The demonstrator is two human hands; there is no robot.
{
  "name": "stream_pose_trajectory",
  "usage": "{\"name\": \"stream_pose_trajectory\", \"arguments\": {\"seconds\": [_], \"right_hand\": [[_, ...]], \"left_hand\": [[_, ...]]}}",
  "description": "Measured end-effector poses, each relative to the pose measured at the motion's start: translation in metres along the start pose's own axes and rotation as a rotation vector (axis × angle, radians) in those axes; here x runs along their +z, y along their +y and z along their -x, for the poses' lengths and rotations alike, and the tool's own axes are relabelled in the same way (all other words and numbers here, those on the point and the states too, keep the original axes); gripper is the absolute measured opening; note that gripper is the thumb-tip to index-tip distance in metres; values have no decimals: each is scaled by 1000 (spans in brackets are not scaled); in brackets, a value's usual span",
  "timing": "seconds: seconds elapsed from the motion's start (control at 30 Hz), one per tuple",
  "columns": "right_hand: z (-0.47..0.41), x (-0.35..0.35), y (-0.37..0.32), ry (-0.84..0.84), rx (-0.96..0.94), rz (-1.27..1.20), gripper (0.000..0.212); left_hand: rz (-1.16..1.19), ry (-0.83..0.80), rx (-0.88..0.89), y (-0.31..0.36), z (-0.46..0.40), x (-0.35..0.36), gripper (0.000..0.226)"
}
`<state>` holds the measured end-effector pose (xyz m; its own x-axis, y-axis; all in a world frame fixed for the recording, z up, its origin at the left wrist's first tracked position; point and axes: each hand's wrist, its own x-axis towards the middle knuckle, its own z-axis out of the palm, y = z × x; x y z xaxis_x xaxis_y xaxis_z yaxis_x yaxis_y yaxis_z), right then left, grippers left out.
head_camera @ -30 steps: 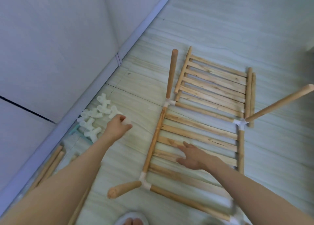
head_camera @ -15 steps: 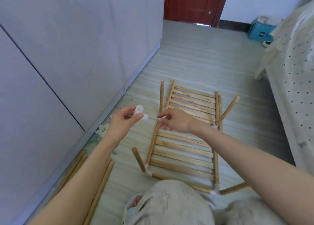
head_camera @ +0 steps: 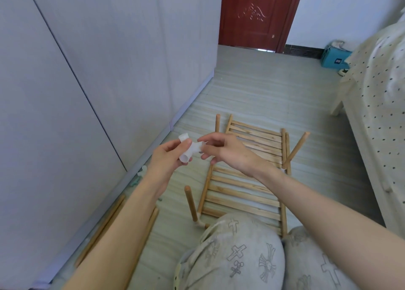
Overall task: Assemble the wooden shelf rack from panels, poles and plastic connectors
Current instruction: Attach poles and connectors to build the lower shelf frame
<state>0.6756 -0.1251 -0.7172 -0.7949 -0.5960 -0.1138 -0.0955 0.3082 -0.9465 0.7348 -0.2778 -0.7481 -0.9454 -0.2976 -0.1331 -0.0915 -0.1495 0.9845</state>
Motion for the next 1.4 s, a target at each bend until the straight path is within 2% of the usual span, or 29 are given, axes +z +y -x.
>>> {"name": "stream_pose_trajectory", "arguments": {"seconds": [0.13, 0.2, 0.27, 0.33, 0.43, 0.53, 0.63, 0.73, 0.87, 1.07, 1.23, 1.4], "right_hand": [[0, 1, 0, 51, -16, 86, 10], [-1, 3, 1, 77, 58, -45, 2], [-2, 5, 2, 53, 146, -226, 6], [-3, 7, 4, -18, 206, -350, 9], [-2, 11, 6, -100, 212, -399, 10], [-4, 15, 9, -117, 188, -243, 12], [-6, 18, 17, -104, 216, 108, 21], [-8, 18, 32, -213, 298, 354, 31], [-13, 18, 50, -358, 368, 551, 39], [-24, 21, 62, -392, 367, 629, 39], [-29, 21, 63, -398, 373, 614, 38], [-29, 18, 63, -396, 381, 529, 31]], "left_hand": [[-12, 11, -39, -2, -2, 7, 27], [13, 24, 6, -3, -1, 10, 31], [-3, 0, 125, -3, 0, 8, 26], [-122, -69, 238, -4, 2, 4, 22], [-318, -122, 291, -8, 3, -4, 30], [-353, -60, 319, -14, 1, -10, 27], [-402, 46, 255, -31, 1, -19, 29], [-460, 123, 184, -57, 4, -29, 30], [-539, 169, 151, -86, 8, -37, 31], [-649, 99, 254, -104, 7, -31, 32], [-847, 51, 372, -107, 6, -28, 32], [-862, 45, 429, -106, 12, -26, 34]]}}
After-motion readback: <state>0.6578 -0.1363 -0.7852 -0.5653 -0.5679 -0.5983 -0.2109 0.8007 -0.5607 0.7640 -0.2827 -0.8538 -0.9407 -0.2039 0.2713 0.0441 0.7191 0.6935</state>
